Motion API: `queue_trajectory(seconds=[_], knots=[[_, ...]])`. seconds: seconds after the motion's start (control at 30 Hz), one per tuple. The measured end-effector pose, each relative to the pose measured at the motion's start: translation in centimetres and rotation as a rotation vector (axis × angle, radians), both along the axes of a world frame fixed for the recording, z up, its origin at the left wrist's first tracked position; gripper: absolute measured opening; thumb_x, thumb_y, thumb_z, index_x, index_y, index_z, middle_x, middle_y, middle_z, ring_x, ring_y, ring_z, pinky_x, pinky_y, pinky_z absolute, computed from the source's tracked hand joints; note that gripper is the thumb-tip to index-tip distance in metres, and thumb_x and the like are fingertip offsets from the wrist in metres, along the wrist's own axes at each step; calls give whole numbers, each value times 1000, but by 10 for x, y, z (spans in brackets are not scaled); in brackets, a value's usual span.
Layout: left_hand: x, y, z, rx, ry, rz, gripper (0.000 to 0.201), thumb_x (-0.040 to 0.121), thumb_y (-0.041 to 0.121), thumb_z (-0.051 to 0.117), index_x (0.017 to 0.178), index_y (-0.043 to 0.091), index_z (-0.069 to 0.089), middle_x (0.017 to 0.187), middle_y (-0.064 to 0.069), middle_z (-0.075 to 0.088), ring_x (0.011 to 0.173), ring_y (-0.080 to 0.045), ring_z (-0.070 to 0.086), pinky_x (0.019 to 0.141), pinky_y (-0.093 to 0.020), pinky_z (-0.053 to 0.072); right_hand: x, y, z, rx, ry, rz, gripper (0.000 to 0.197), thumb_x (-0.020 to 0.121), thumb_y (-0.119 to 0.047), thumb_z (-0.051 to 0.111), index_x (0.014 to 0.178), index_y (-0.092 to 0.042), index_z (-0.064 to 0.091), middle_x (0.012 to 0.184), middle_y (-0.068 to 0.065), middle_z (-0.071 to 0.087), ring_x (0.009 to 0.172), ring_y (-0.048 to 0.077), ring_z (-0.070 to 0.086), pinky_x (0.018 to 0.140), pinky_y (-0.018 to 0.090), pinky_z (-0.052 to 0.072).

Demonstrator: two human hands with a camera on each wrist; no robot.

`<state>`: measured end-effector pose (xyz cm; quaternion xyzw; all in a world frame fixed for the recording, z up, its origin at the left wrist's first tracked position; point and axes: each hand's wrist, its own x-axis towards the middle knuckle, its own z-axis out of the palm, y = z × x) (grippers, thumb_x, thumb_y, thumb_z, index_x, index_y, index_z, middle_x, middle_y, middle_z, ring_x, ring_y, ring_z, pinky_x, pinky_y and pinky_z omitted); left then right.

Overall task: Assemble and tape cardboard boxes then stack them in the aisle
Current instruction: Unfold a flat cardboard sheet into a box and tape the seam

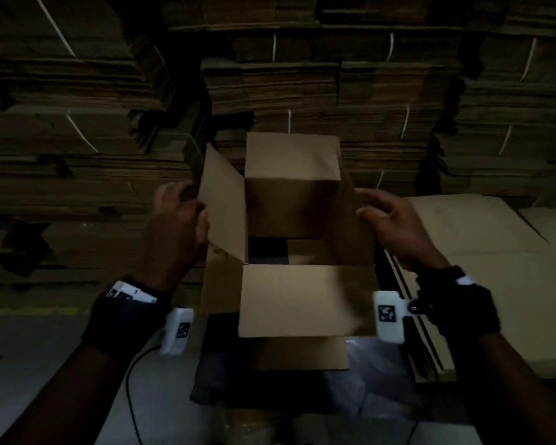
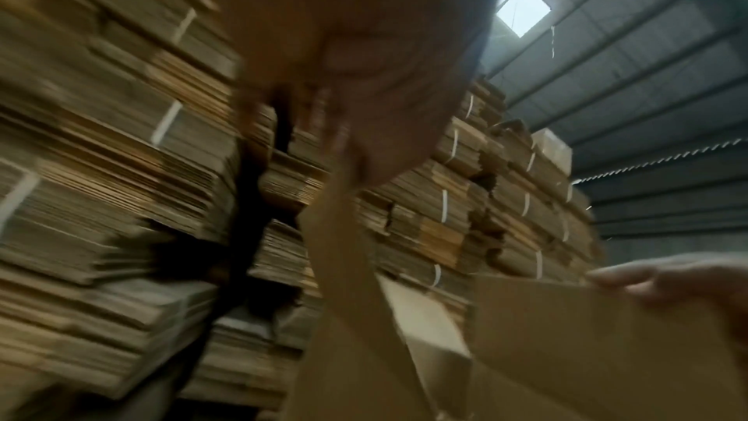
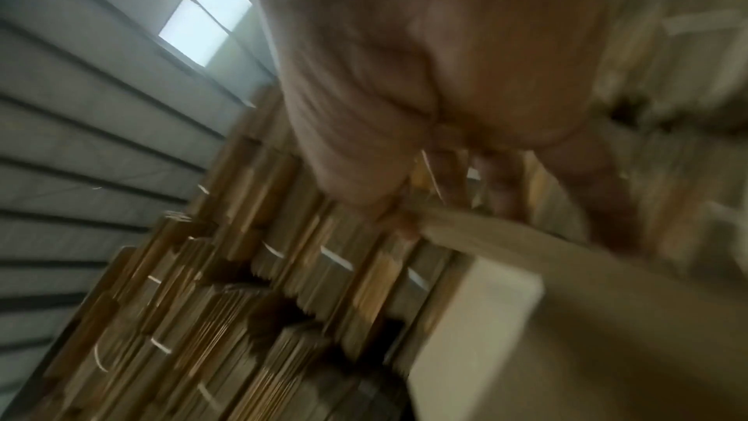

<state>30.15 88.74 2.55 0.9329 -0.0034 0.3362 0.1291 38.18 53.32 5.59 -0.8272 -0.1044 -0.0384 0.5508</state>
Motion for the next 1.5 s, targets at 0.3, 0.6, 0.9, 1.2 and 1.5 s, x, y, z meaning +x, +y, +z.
queue_trajectory(seconds=[0.3, 0.6, 0.9, 1.2, 1.5], knots=[[-3, -15, -41, -60, 881, 16, 114, 67, 100, 34, 158, 34, 19, 169, -9, -3, 155, -28, -7, 117, -64, -7, 3, -41, -22, -1206, 133, -234, 66, 99, -60, 46, 143, -11, 49, 170, 4, 8, 155, 30, -7, 111, 78, 3], [-18, -51, -96, -516, 905, -198, 115, 74, 94, 38, 158, 35, -15, 169, 3, -7, 155, -19, -5, 123, -51, 14, -11, -28, -75, -429, 404, 61, 126, 61, -75, 83, 160, -40, 12, 149, -12, 42, 138, 20, 46, 112, 45, 43], [-45, -111, -101, -571, 874, -59, 94, 85, 84, 26, 157, 38, -15, 168, -8, -5, 155, -32, 0, 118, -60, 17, -1, -9, -23, -972, 128, 139, 69, 93, -38, 71, 152, -20, 41, 153, 10, 42, 135, 30, 47, 106, 42, 41], [-31, -63, -95, -488, 662, 9, 64, 92, 69, 38, 145, 34, 42, 142, -7, 41, 131, -36, 42, 106, -52, 40, -39, 88, -68, -1124, -19, 578, 58, 87, -70, 58, 125, -26, 61, 116, 0, 69, 115, 25, 61, 96, 38, 36], [34, -4, -44, -455, 809, -22, 113, 57, 95, 47, 153, 38, 26, 160, -6, 21, 144, -36, 26, 114, -60, 30, -36, 37, -38, -617, -291, 520, 36, 87, -51, 54, 118, -40, 68, 75, -31, 49, 78, 10, 54, 79, 42, 39]])
